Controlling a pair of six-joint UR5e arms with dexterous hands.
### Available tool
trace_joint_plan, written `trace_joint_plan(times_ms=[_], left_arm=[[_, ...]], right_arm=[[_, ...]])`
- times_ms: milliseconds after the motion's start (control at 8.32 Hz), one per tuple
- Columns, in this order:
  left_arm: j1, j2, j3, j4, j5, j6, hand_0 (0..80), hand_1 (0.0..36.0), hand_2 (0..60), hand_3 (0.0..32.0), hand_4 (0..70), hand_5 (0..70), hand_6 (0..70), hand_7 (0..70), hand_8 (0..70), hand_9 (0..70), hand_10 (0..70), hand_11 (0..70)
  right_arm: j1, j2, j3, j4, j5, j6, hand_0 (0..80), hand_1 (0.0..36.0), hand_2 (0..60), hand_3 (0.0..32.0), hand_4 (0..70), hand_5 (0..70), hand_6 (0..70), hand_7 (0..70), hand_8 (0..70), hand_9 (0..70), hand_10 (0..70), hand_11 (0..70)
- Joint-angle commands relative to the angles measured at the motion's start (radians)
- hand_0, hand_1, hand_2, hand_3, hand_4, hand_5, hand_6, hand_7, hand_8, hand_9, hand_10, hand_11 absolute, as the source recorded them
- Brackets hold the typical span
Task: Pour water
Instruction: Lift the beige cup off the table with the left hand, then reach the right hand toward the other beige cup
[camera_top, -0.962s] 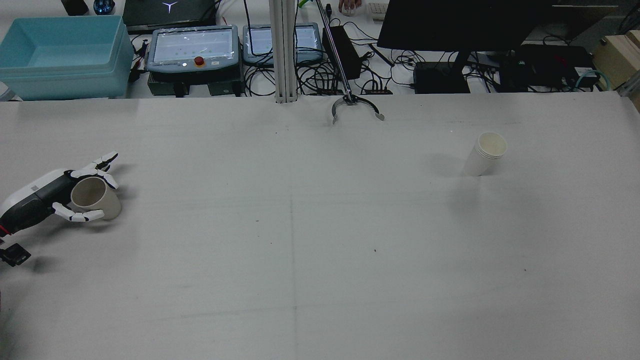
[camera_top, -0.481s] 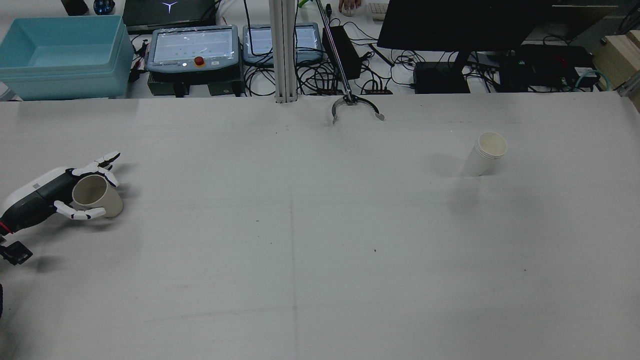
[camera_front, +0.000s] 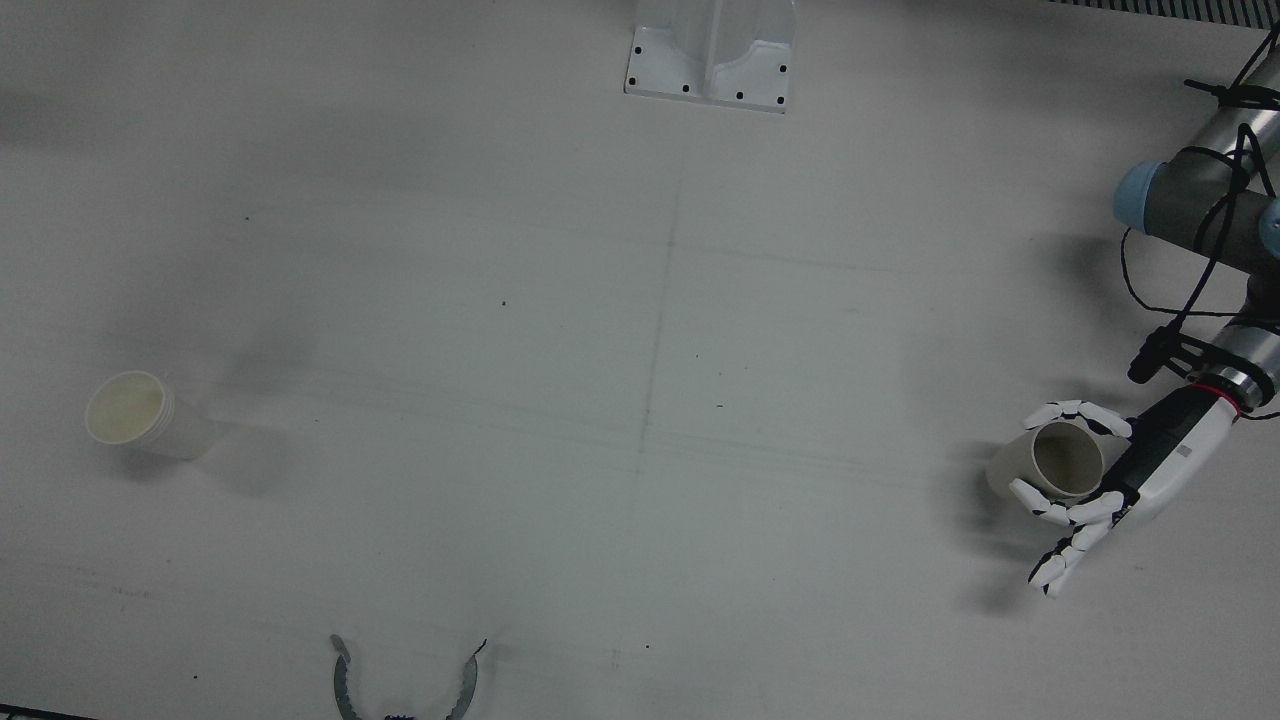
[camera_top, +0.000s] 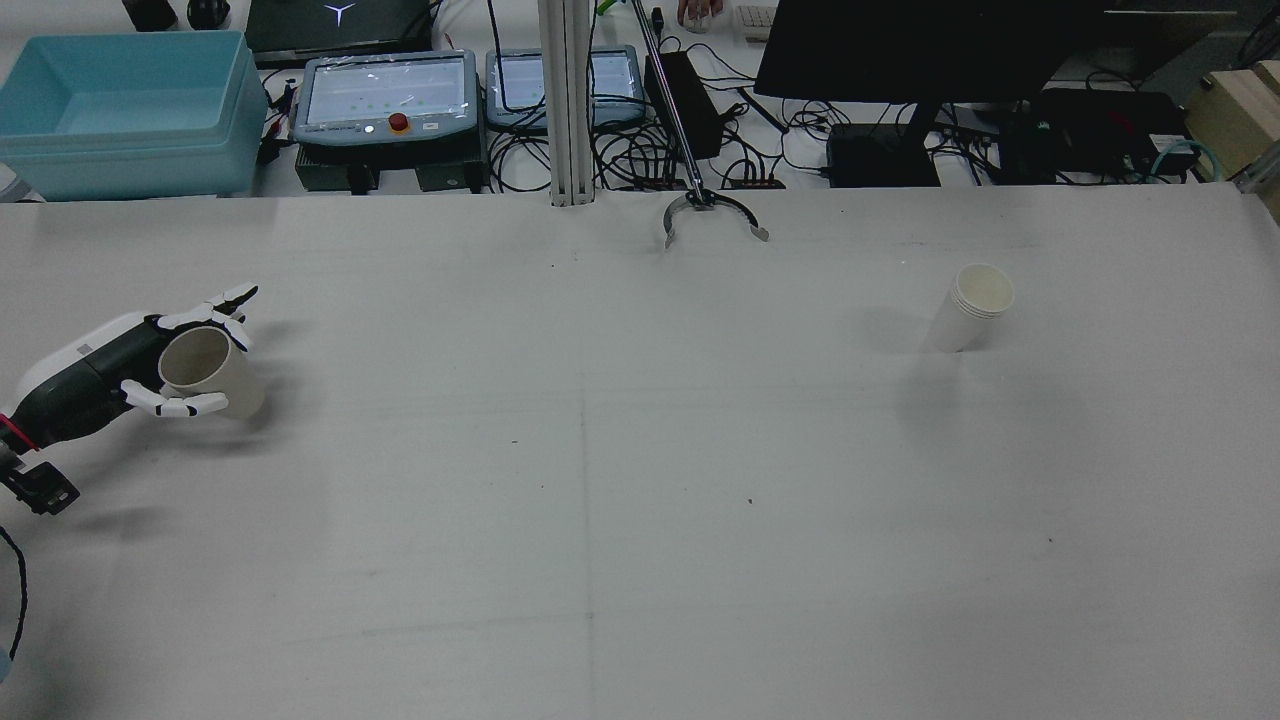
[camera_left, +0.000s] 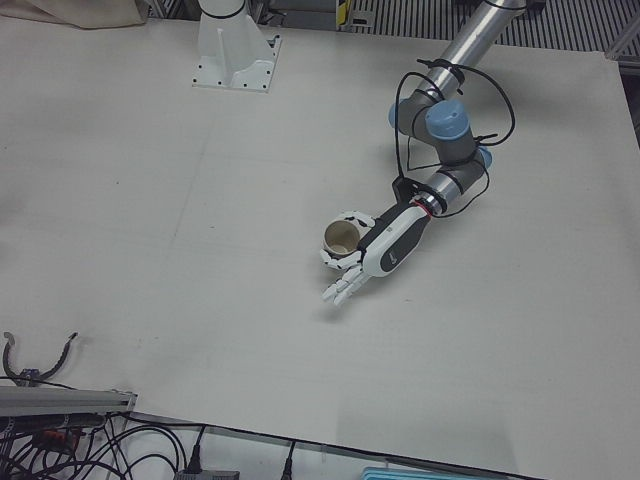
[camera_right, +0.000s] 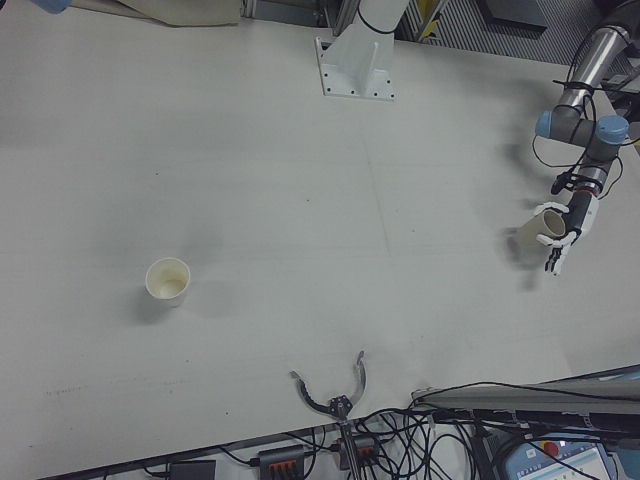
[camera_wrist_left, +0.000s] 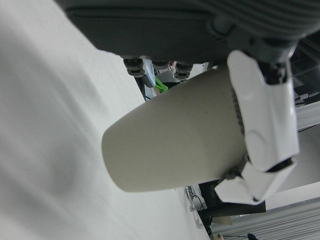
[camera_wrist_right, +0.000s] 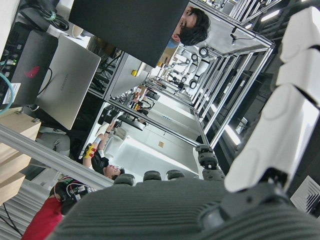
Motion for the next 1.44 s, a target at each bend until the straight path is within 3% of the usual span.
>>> trace_joint_plan(times_ms=[0, 120, 361, 721, 962, 1202, 1322], left_arm=[[-0.012, 0.002, -0.189, 0.167, 0.0, -0.024, 46.3, 36.0, 60.0, 0.0, 30.3, 46.8, 2.3, 8.6, 0.0, 0.3, 2.7, 6.0], [-0.023, -0.001, -0.216, 0.195, 0.0, -0.033, 46.5, 36.0, 60.0, 0.0, 30.0, 46.4, 2.2, 8.7, 0.0, 0.3, 2.4, 5.6], [-0.025, -0.001, -0.236, 0.227, -0.001, -0.038, 46.8, 36.0, 60.0, 0.0, 29.6, 46.8, 2.3, 8.7, 0.0, 0.3, 2.3, 5.5], [-0.032, -0.001, -0.258, 0.253, -0.001, -0.05, 47.1, 36.0, 60.0, 0.0, 29.7, 46.8, 2.4, 8.8, 0.0, 0.3, 2.2, 5.4], [-0.031, -0.001, -0.256, 0.256, -0.003, -0.058, 46.6, 36.0, 60.0, 0.0, 28.2, 46.8, 2.3, 8.6, 0.0, 0.3, 2.1, 5.2], [-0.031, 0.001, -0.256, 0.256, -0.003, -0.06, 46.2, 36.0, 60.0, 0.0, 27.7, 46.5, 2.4, 8.6, 0.0, 0.3, 2.1, 5.1], [-0.031, 0.005, -0.254, 0.256, -0.003, -0.061, 46.0, 36.0, 60.0, 0.0, 27.6, 46.3, 2.3, 8.3, 0.0, 0.2, 2.1, 5.2]], right_arm=[[-0.032, 0.176, -0.177, 0.022, 0.007, -0.061, 45.7, 14.1, 14.3, 2.2, 0.0, 0.5, 0.0, 0.0, 0.0, 0.0, 0.0, 0.0], [-0.099, 0.201, -0.279, 0.149, 0.013, -0.062, 45.7, 14.2, 14.5, 2.0, 0.0, 2.2, 0.0, 0.0, 0.0, 0.0, 0.0, 0.0], [-0.212, 0.203, -0.443, 0.357, 0.156, -0.018, 45.8, 14.3, 15.0, 1.6, 0.3, 3.9, 0.0, 0.0, 0.0, 0.0, 0.0, 0.0], [-0.378, 0.264, -0.5, 0.372, 0.192, 0.134, 45.9, 15.0, 14.2, 3.6, 0.0, 1.9, 0.0, 0.0, 0.0, 0.0, 0.0, 0.0], [-0.453, 0.267, -0.471, 0.369, 0.192, 0.184, 46.2, 15.8, 13.9, 4.0, 0.0, 1.2, 0.0, 0.0, 0.0, 0.0, 0.0, 0.0], [-0.507, 0.267, -0.476, 0.364, 0.194, 0.176, 46.0, 15.7, 13.9, 4.0, 0.0, 0.0, 0.0, 0.0, 0.0, 0.0, 0.0, 0.0], [-0.561, 0.27, -0.474, 0.364, 0.235, 0.168, 46.1, 15.8, 14.0, 4.4, 0.0, 0.0, 0.0, 0.0, 0.0, 0.0, 0.0, 0.0]])
